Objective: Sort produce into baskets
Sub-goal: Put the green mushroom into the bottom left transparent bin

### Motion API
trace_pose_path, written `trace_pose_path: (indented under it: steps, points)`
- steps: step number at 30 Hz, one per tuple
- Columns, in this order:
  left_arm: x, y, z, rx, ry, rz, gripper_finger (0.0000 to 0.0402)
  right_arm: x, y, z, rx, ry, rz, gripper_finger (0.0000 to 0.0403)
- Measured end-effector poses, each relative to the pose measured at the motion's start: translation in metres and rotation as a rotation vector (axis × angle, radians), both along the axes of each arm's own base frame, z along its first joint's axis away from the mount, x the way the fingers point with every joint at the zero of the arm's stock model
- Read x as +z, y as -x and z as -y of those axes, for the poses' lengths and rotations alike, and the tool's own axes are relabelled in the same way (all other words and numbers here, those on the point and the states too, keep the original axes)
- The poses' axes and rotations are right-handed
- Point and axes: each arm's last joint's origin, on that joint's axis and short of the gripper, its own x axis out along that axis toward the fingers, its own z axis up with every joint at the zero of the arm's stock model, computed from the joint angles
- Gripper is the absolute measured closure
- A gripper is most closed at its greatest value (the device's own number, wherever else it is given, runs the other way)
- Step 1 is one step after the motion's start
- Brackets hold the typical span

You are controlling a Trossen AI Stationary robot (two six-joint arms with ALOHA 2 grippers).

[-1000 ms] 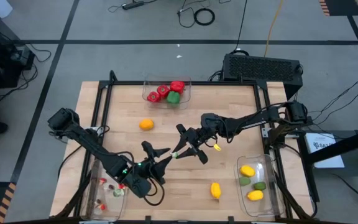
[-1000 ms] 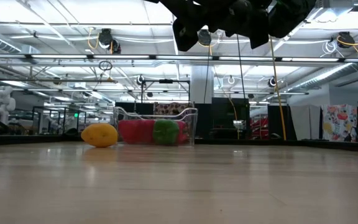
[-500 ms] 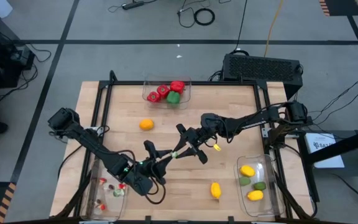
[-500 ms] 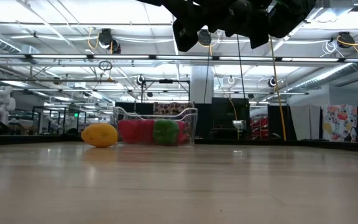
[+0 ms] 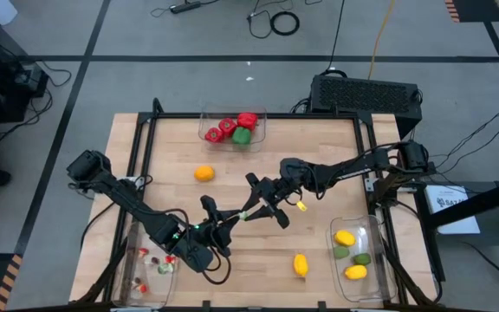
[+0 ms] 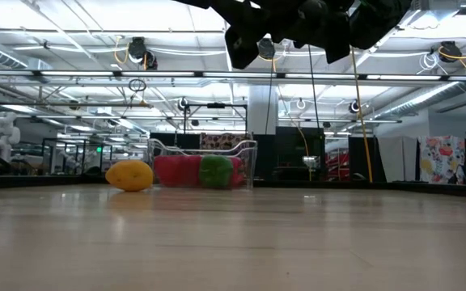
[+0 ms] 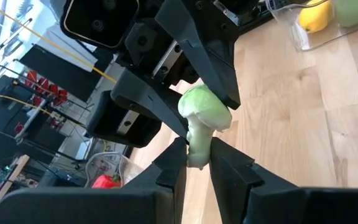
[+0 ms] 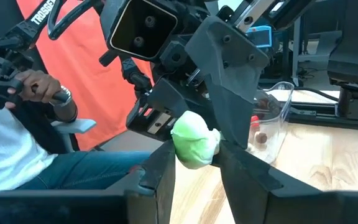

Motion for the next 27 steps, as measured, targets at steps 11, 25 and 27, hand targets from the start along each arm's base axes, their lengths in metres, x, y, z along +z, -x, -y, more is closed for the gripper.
trace_pose_path:
  steps: [11,25,27]
  points:
    - [0.000,0.004,0.007,-0.054,-0.005,-0.024,0.0331,-0.002,0.000,0.000,-0.016,-0.040,-0.045,0.0136]
    - [0.006,0.062,0.033,-0.130,0.054,-0.092,0.0331,-0.010,0.003,0.017,-0.067,-0.027,-0.166,0.0033]
    - [0.009,0.078,0.032,-0.142,0.113,-0.138,0.0331,-0.012,0.004,0.018,-0.071,-0.023,-0.189,0.0033]
